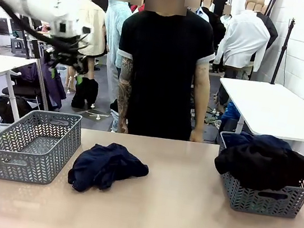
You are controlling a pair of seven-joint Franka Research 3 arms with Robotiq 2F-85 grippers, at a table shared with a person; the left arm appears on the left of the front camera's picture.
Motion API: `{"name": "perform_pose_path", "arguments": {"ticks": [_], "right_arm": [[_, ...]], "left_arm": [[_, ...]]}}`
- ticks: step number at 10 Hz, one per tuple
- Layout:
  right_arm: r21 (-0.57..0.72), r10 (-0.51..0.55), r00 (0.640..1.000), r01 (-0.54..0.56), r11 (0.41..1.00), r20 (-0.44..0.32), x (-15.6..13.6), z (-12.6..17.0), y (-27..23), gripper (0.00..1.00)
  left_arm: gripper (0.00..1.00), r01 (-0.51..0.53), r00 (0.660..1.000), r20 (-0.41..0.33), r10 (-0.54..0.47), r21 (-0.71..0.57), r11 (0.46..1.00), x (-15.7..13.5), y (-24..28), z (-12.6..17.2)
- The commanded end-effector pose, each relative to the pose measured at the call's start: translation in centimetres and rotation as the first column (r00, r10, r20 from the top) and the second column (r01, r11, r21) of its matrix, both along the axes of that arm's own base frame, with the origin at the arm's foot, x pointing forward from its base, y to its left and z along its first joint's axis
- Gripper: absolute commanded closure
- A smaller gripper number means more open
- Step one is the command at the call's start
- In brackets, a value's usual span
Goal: Sort the tops and bottoms.
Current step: Lift clothes from the center of the table with your right hand.
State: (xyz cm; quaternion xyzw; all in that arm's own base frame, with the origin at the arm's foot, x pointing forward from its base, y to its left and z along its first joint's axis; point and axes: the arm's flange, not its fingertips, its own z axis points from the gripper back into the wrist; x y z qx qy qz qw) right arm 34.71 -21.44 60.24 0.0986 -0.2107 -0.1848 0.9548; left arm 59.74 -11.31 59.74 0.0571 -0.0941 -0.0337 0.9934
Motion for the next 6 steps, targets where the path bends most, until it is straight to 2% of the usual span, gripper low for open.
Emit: {"name": "perform_pose_path", "arguments": {"ticks": [1,3,4,5,6], "right_arm": [[-0.017,0.011,1.0,-0.011,1.0,-0.013,0.0,0.0,-0.1,0.0],[-0.017,0.011,1.0,-0.011,1.0,-0.013,0.0,0.0,-0.1,0.0],[-0.017,0.011,1.0,-0.011,1.0,-0.013,0.0,0.0,-0.1,0.0],[-0.017,0.011,1.0,-0.011,1.0,-0.013,0.0,0.0,-0.1,0.0],[-0.017,0.011,1.0,-0.011,1.0,-0.013,0.0,0.0,-0.1,0.0]], "left_arm": [[0.0,-0.009,0.995,0.1,0.011,-0.013,1.0,4.1,-3.2,2.4],[0.0,-0.009,0.995,0.1,0.011,-0.013,1.0,4.1,-3.2,2.4],[0.0,0.007,0.998,0.063,-0.006,-0.023,1.0,1.9,-2.4,1.6],[0.0,-0.03,0.998,0.052,0.03,0.002,1.0,1.6,0.9,1.7],[0.0,-0.062,0.998,0.003,0.062,-0.075,0.995,0.0,5.4,1.5]]}}
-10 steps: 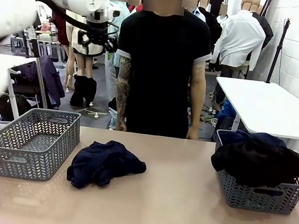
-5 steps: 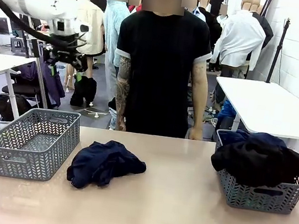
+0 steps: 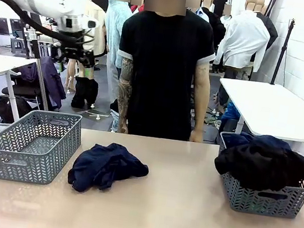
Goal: Sort the tops and bottoms.
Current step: Lift clothes from the center of the table with your right hand.
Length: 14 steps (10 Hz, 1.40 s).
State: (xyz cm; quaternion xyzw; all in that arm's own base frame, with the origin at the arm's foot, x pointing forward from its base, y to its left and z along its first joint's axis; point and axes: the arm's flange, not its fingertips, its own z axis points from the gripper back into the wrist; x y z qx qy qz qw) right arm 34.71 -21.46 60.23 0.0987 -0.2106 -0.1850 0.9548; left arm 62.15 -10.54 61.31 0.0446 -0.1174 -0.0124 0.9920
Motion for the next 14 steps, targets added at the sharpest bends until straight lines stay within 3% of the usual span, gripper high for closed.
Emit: {"name": "perform_pose_path", "arguments": {"ticks": [1,2,4,5,6,7,8,9,10,11,13,14], "right_arm": [[-0.017,0.011,1.0,-0.011,1.0,-0.012,0.0,0.0,-0.1,0.0],[-0.017,0.011,1.0,-0.011,1.0,-0.012,0.0,0.0,-0.1,0.0],[-0.017,0.011,1.0,-0.011,1.0,-0.012,0.0,0.0,-0.1,0.0],[-0.017,0.011,1.0,-0.011,1.0,-0.012,0.0,0.0,-0.1,0.0],[-0.017,0.011,1.0,-0.011,1.0,-0.012,0.0,0.0,-0.1,0.0],[0.0,0.0,1.0,0.0,1.0,0.0,0.0,0.0,0.0,0.0],[-0.07,0.178,0.984,-0.175,0.982,0.026,0.4,1.9,2.1,0.0],[-0.202,0.278,0.961,-0.269,0.942,0.014,0.8,3.8,6.2,0.0],[-0.322,0.39,0.92,-0.377,0.868,-0.025,0.6,5.8,11.5,0.0],[-0.397,0.517,0.852,-0.504,0.767,-0.083,1.0,7.2,15.9,0.0],[-0.418,0.692,0.697,-0.695,0.585,-0.189,1.9,7.6,24.7,0.0],[-0.378,0.77,0.608,-0.771,0.512,-0.196,2.2,6.7,28.9,0.0]], "left_arm": [[0.0,-0.068,0.996,-0.068,0.061,-0.11,0.992,-4.2,9.0,-0.7],[0.0,-0.1,0.988,-0.135,0.074,-0.196,0.975,-6.3,12.6,-2.4],[0.0,-0.09,0.987,-0.155,0.051,-0.259,0.962,-8.9,15.4,-5.9],[0.0,-0.036,0.986,-0.168,-0.006,-0.245,0.969,-9.1,15.3,-7.5],[0.0,0.024,0.97,-0.231,-0.083,-0.248,0.968,-8.3,14.2,-8.3],[0.0,-0.1,0.981,-0.186,0.056,-0.238,0.966,-8.8,17.3,-6.0],[0.0,-0.1,0.981,-0.186,0.056,-0.238,0.966,-8.8,17.3,-6.0],[0.0,-0.1,0.981,-0.186,0.056,-0.238,0.966,-8.8,17.3,-6.0],[0.0,-0.1,0.981,-0.186,0.056,-0.238,0.966,-8.8,17.3,-6.0],[0.0,-0.1,0.981,-0.186,0.056,-0.238,0.966,-8.8,17.3,-6.0],[0.0,-0.1,0.981,-0.186,0.056,-0.238,0.966,-8.8,17.3,-6.0],[0.0,-0.1,0.981,-0.186,0.056,-0.238,0.966,-8.8,17.3,-6.0]]}}
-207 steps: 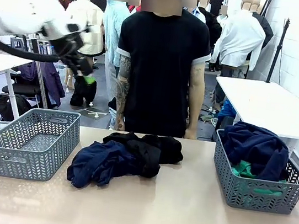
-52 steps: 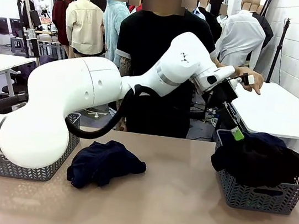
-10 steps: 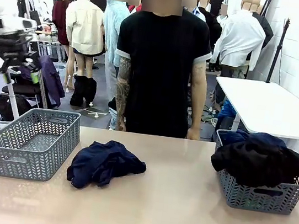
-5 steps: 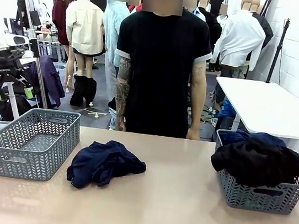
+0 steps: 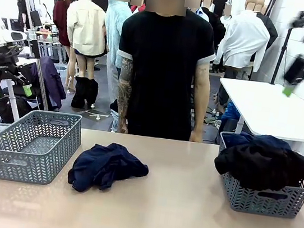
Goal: Sort the tops and bottoms.
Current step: Lift clothes from the center of the table with your right hand.
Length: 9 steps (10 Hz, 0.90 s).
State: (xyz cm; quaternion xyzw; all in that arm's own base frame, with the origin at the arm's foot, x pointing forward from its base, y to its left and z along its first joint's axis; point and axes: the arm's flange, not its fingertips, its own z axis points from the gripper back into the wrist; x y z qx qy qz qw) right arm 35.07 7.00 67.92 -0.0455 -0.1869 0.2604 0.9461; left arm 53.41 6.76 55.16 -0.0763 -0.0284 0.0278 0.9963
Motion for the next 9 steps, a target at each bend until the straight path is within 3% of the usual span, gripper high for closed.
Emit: {"name": "perform_pose_path", "arguments": {"ticks": [1,2,3,4,9], "right_arm": [[0.029,0.261,0.963,-0.259,0.965,-0.063,1.9,-2.2,3.0,0.0],[0.053,0.398,0.915,-0.395,0.917,-0.067,1.4,-4.0,4.9,0.0],[0.028,0.413,0.91,-0.413,0.91,-0.019,1.1,-5.0,5.2,0.0],[0.017,0.264,0.963,-0.264,0.964,-0.054,0.6,-2.6,6.4,0.0],[0.026,0.291,0.956,-0.29,0.957,-0.042,0.8,-2.6,6.3,0.0]], "left_arm": [[0.0,-0.019,1.0,-0.004,0.019,0.001,1.0,-0.1,0.0,0.1],[0.0,-0.019,1.0,-0.004,0.019,0.001,1.0,-0.1,0.0,0.1],[0.0,-0.019,1.0,-0.004,0.019,0.001,1.0,-0.1,0.0,0.1],[0.0,-0.019,1.0,-0.004,0.019,0.001,1.0,-0.1,0.0,0.1],[0.0,-0.019,1.0,-0.004,0.019,0.001,1.0,-0.1,0.0,0.1]]}}
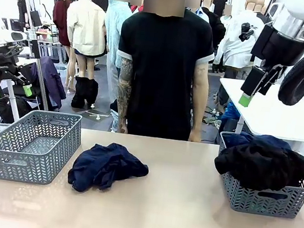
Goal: Sort the tops and bottoms.
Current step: Lift clothes from the center of the table with your right hand.
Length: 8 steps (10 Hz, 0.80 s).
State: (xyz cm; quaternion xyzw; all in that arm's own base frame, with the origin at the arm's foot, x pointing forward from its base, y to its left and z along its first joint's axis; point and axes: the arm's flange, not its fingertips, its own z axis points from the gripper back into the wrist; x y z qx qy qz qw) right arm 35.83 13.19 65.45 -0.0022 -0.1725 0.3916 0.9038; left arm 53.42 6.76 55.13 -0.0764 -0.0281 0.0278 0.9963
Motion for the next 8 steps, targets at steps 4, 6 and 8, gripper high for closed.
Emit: {"name": "perform_pose_path", "arguments": {"ticks": [4,6,8], "right_arm": [[-0.176,0.508,0.861,-0.497,0.85,0.018,11.3,-0.8,11.5,0.0],[-0.019,0.484,0.869,-0.485,0.874,0.103,16.5,-4.6,16.4,0.0],[-0.022,0.595,0.803,-0.595,0.803,0.038,19.3,-9.3,20.1,0.0]], "left_arm": [[0.0,-0.019,1.0,-0.003,0.019,0.001,1.0,-0.1,0.0,0.1],[0.0,-0.019,1.0,-0.003,0.019,0.001,1.0,-0.1,0.0,0.1],[0.0,-0.019,1.0,-0.003,0.019,0.001,1.0,-0.1,0.0,0.1]]}}
